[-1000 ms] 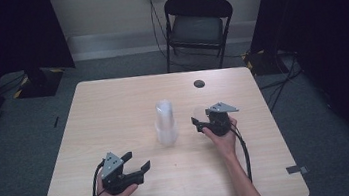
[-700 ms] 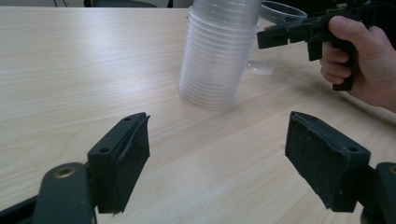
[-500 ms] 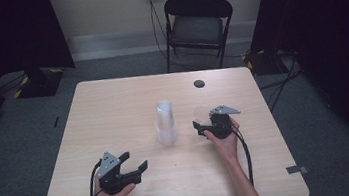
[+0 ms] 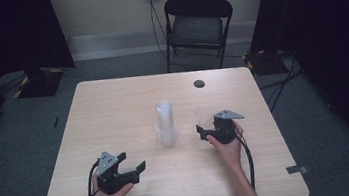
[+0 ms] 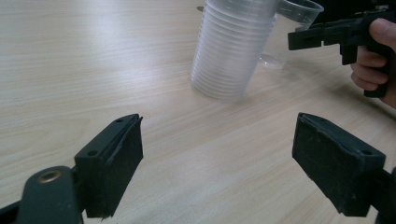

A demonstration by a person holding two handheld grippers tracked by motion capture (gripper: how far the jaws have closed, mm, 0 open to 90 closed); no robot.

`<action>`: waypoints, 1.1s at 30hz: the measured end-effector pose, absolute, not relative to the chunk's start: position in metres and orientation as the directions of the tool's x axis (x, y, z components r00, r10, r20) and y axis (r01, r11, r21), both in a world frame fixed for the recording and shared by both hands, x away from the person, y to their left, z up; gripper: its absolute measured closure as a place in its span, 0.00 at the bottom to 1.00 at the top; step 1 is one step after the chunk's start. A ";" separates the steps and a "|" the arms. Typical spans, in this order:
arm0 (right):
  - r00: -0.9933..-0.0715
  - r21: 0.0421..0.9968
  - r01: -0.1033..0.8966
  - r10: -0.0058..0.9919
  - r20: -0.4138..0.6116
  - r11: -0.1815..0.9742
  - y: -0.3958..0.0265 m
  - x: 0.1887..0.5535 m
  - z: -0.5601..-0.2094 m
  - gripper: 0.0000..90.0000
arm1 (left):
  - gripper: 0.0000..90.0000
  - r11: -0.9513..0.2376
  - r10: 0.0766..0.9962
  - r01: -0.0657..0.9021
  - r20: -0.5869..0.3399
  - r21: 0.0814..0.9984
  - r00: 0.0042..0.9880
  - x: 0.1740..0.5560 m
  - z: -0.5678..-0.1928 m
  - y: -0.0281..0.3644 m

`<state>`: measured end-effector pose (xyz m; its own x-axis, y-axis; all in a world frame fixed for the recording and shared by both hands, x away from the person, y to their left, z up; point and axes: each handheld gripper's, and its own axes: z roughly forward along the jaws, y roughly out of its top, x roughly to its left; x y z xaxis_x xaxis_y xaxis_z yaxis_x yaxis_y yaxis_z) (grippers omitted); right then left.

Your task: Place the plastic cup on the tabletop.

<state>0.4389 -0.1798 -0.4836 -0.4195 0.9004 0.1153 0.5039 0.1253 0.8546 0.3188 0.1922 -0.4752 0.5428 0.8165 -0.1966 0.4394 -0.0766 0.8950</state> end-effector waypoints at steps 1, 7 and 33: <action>-0.418 0.855 0.504 0.901 0.115 0.124 -0.181 0.437 -0.484 0.18 | 0.18 -0.075 0.816 0.443 -0.200 0.893 0.542 0.319 -0.475 0.192; -0.396 0.862 0.497 0.910 0.124 0.099 -0.190 0.426 -0.485 0.19 | 0.18 -0.068 0.817 0.454 -0.211 0.889 0.536 0.318 -0.476 0.192; -0.426 0.888 0.460 0.882 0.200 0.021 -0.189 0.357 -0.482 0.19 | 0.18 -0.086 0.819 0.451 -0.194 0.889 0.540 0.312 -0.486 0.201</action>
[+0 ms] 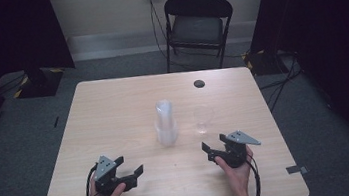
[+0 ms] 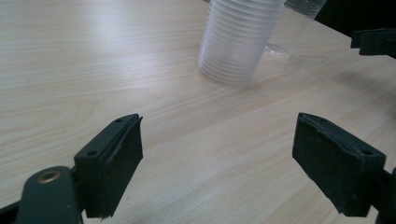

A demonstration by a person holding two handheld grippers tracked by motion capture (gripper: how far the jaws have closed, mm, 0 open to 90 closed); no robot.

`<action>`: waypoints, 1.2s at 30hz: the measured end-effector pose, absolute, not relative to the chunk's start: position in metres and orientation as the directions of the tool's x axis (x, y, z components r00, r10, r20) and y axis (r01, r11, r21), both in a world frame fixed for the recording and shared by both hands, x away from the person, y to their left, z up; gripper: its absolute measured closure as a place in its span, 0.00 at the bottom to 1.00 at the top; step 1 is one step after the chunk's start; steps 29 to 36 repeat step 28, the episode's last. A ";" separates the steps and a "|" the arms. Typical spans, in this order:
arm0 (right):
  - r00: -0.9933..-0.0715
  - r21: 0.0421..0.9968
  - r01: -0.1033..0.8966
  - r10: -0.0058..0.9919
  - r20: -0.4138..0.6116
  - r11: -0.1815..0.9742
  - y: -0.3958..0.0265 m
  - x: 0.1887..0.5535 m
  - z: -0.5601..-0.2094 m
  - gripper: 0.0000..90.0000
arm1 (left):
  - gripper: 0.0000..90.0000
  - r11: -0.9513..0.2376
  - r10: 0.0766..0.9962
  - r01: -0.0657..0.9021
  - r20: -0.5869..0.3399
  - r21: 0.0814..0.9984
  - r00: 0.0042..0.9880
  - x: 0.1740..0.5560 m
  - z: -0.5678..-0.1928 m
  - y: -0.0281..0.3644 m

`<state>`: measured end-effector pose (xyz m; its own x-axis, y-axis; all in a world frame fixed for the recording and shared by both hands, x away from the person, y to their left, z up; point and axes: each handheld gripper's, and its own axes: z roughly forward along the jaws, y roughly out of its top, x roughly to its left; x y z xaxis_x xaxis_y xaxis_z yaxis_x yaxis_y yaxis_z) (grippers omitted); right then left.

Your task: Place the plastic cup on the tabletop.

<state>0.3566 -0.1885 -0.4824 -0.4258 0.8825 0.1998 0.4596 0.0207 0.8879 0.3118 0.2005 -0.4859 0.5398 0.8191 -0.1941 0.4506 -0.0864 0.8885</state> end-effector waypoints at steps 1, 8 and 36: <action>-0.429 0.886 0.463 0.880 0.204 0.021 -0.187 0.353 -0.482 0.19 | 0.18 -0.091 0.817 0.450 -0.192 0.888 0.544 0.312 -0.486 0.201; -0.446 0.882 0.471 0.866 0.227 0.011 -0.181 0.335 -0.486 0.18 | 0.18 -0.106 0.825 0.450 -0.174 0.887 0.538 0.309 -0.489 0.200; -0.439 0.879 0.473 0.880 0.181 0.055 -0.168 0.299 -0.492 0.18 | 0.18 -0.077 0.852 0.462 -0.183 0.884 0.491 0.310 -0.495 0.207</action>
